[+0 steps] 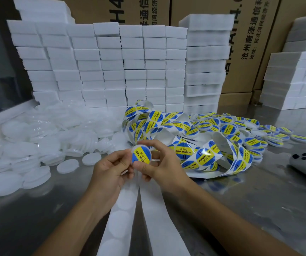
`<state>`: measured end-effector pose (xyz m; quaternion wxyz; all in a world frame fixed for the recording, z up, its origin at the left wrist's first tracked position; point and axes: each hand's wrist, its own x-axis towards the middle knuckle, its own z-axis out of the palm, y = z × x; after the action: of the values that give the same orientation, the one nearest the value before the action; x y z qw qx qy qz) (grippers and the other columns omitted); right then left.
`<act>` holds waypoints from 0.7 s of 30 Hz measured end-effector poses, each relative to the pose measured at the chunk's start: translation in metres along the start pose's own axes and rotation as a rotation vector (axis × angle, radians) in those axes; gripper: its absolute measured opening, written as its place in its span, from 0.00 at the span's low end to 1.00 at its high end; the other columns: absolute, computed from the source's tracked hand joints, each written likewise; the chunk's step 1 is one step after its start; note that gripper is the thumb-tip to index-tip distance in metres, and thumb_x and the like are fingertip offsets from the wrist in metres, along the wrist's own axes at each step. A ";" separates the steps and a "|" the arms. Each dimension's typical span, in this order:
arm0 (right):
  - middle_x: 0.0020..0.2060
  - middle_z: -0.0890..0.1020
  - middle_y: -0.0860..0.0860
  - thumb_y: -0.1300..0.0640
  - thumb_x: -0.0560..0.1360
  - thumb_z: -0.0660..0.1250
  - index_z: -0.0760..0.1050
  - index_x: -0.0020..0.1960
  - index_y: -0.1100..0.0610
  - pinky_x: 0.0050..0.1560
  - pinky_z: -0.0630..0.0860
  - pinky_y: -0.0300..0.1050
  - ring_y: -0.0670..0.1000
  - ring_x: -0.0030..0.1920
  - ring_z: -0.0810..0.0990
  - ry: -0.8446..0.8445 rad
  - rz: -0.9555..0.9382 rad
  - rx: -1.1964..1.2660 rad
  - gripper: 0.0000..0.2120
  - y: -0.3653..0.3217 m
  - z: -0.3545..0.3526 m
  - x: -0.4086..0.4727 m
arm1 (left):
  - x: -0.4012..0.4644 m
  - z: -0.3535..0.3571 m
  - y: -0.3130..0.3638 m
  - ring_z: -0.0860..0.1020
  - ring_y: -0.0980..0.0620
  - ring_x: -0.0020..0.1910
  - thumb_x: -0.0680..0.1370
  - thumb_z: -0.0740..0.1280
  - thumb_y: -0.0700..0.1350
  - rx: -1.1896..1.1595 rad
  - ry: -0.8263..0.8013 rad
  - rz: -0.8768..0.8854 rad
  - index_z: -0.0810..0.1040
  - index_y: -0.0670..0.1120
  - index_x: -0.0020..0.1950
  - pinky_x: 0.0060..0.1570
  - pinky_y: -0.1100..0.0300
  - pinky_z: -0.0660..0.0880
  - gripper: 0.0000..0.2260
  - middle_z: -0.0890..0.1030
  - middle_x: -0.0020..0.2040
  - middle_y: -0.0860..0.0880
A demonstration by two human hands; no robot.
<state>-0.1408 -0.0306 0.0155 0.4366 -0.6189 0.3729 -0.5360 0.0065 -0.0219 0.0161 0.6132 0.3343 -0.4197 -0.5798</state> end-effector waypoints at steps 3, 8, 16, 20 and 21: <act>0.33 0.83 0.49 0.62 0.73 0.75 0.74 0.57 0.56 0.27 0.79 0.43 0.52 0.25 0.80 -0.044 0.018 -0.022 0.16 -0.003 -0.002 -0.002 | 0.001 -0.002 0.000 0.72 0.51 0.34 0.68 0.70 0.44 0.018 0.010 -0.021 0.83 0.39 0.49 0.34 0.61 0.75 0.13 0.80 0.42 0.40; 0.30 0.82 0.53 0.53 0.80 0.66 0.74 0.49 0.59 0.23 0.74 0.43 0.53 0.21 0.78 0.067 0.023 -0.030 0.09 -0.002 -0.003 -0.001 | -0.001 0.000 -0.003 0.78 0.52 0.34 0.67 0.71 0.45 0.116 -0.057 0.008 0.84 0.44 0.48 0.34 0.63 0.77 0.12 0.84 0.41 0.43; 0.55 0.77 0.45 0.58 0.75 0.73 0.74 0.66 0.51 0.41 0.77 0.37 0.42 0.43 0.80 -0.030 -0.231 -0.363 0.21 0.006 0.004 -0.004 | 0.006 -0.009 -0.004 0.82 0.46 0.41 0.75 0.69 0.39 0.119 0.144 0.050 0.83 0.40 0.48 0.41 0.56 0.79 0.05 0.85 0.43 0.41; 0.61 0.75 0.51 0.51 0.70 0.78 0.77 0.66 0.55 0.55 0.77 0.40 0.44 0.60 0.75 0.007 -0.391 -0.606 0.26 0.003 0.001 -0.006 | 0.003 -0.004 -0.002 0.84 0.45 0.44 0.70 0.71 0.45 0.120 0.114 0.058 0.85 0.42 0.46 0.43 0.54 0.80 0.09 0.85 0.45 0.41; 0.61 0.77 0.52 0.50 0.70 0.77 0.78 0.65 0.56 0.58 0.76 0.42 0.45 0.61 0.76 0.012 -0.410 -0.613 0.25 0.001 0.000 -0.006 | 0.003 -0.003 -0.002 0.83 0.47 0.42 0.69 0.72 0.47 0.127 0.107 0.061 0.86 0.44 0.44 0.43 0.55 0.80 0.09 0.85 0.44 0.41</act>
<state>-0.1413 -0.0254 0.0123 0.1123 -0.7796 0.3868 -0.4796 0.0080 -0.0253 0.0139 0.6299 0.3898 -0.4322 -0.5143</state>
